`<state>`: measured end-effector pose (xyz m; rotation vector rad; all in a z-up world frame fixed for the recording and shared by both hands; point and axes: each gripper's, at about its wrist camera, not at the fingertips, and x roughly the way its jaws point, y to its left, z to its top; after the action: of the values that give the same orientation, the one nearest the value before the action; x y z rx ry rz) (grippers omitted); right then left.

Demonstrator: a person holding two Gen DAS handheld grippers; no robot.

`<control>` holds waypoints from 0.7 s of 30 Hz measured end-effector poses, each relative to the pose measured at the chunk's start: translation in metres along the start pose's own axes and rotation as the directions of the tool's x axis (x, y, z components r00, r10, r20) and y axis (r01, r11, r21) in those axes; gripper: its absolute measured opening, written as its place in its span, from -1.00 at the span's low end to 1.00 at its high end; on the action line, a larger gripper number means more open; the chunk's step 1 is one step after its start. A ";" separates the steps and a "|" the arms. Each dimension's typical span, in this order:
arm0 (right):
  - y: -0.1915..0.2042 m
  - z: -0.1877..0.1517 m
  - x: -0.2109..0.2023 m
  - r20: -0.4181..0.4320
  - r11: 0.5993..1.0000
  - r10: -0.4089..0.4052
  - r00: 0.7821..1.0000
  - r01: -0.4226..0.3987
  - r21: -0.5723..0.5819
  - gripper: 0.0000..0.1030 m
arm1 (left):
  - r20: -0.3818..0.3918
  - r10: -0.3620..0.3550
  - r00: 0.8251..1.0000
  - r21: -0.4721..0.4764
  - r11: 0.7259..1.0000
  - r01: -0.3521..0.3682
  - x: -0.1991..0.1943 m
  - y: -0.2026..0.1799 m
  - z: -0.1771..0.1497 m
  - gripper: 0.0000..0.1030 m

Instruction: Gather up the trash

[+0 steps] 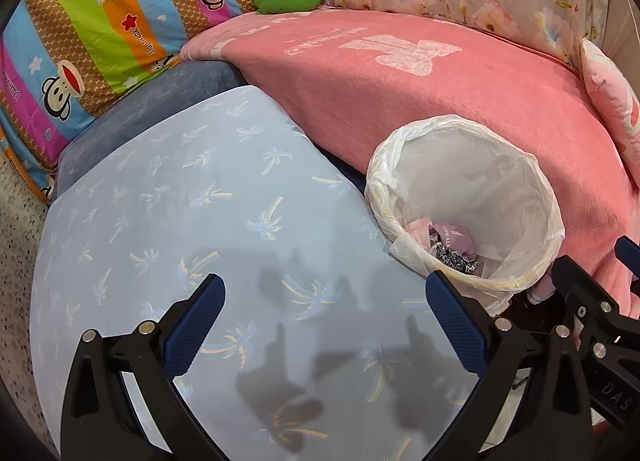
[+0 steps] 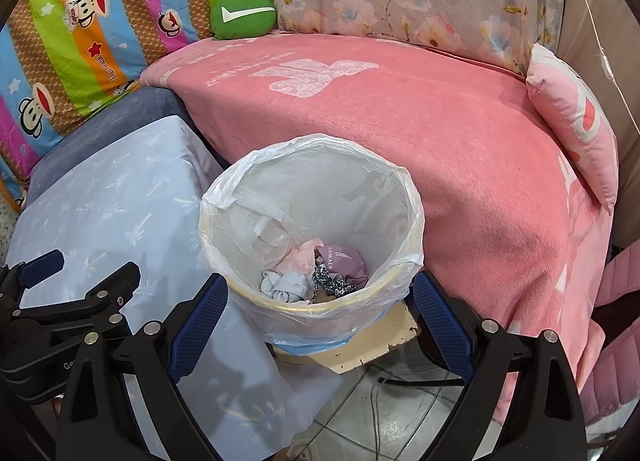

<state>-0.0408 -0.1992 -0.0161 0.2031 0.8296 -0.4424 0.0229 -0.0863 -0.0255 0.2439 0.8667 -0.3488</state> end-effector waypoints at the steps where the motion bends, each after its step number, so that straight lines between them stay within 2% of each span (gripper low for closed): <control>1: 0.000 0.000 0.000 0.000 1.000 0.001 1.000 -0.001 0.001 0.79 | -0.001 0.000 1.000 0.000 1.000 0.000 0.000 0.000 0.000 0.87; 21: -0.002 0.001 0.001 -0.001 1.000 0.000 1.000 0.000 0.000 0.79 | -0.002 -0.004 1.000 0.009 1.000 0.004 0.001 -0.003 0.000 0.87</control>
<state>-0.0405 -0.2011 -0.0160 0.2034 0.8307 -0.4422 0.0225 -0.0898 -0.0267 0.2512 0.8679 -0.3566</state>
